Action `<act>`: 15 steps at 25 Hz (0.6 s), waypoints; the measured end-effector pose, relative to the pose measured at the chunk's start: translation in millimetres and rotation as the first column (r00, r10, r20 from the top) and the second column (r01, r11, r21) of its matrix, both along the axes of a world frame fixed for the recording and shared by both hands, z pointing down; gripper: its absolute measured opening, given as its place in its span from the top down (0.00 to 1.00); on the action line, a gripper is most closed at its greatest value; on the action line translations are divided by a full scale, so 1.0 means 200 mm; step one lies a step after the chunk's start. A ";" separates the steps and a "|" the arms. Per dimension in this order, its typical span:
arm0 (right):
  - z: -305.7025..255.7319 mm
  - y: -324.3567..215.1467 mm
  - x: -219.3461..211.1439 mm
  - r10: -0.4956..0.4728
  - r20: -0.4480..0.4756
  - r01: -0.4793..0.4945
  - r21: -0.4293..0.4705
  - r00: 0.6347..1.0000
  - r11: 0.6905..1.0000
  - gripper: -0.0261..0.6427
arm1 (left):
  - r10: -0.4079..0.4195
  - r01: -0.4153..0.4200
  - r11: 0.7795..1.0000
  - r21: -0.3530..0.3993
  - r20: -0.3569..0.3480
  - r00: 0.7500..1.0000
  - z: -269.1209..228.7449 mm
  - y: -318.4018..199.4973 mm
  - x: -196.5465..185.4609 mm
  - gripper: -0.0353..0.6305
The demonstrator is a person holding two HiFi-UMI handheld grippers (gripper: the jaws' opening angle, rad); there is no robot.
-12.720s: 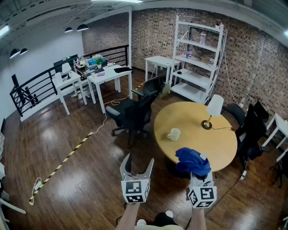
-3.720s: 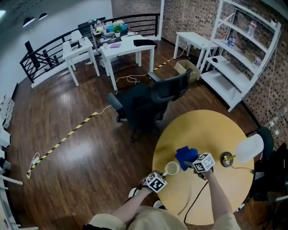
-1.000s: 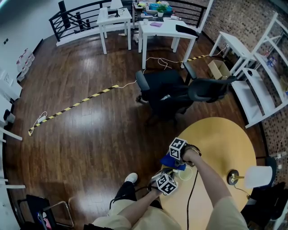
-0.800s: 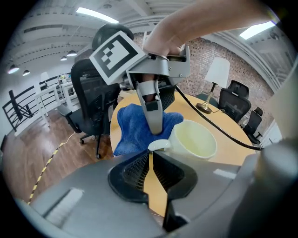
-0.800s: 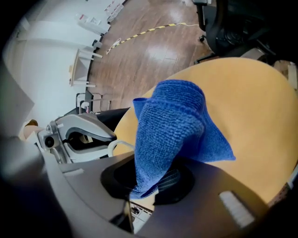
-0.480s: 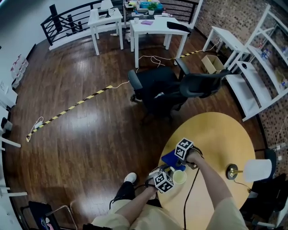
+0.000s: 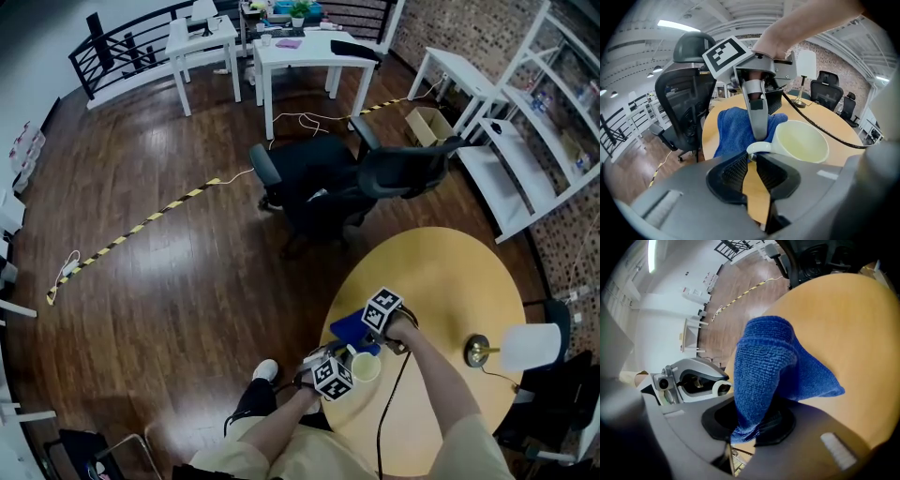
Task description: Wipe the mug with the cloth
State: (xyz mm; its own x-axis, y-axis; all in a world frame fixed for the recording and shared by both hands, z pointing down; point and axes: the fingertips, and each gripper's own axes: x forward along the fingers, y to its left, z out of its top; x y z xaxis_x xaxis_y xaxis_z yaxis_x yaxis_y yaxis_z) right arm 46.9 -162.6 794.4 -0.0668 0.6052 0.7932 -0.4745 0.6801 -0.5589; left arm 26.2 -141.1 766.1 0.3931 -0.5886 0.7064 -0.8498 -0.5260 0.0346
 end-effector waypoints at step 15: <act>0.03 0.09 0.32 0.386 0.163 -0.394 0.019 0.908 0.919 0.87 | -0.079 0.079 0.997 -0.006 0.027 0.997 0.03 0.02 -0.05 0.87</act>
State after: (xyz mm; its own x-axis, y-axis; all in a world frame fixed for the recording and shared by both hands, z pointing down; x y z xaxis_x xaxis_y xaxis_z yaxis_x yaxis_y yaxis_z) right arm 111.4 -143.7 801.3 -0.4122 0.4661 0.7828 -0.6191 0.4870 -0.6160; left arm 16.6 -136.8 772.7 0.3266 -0.6122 0.7201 -0.8894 -0.4569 0.0150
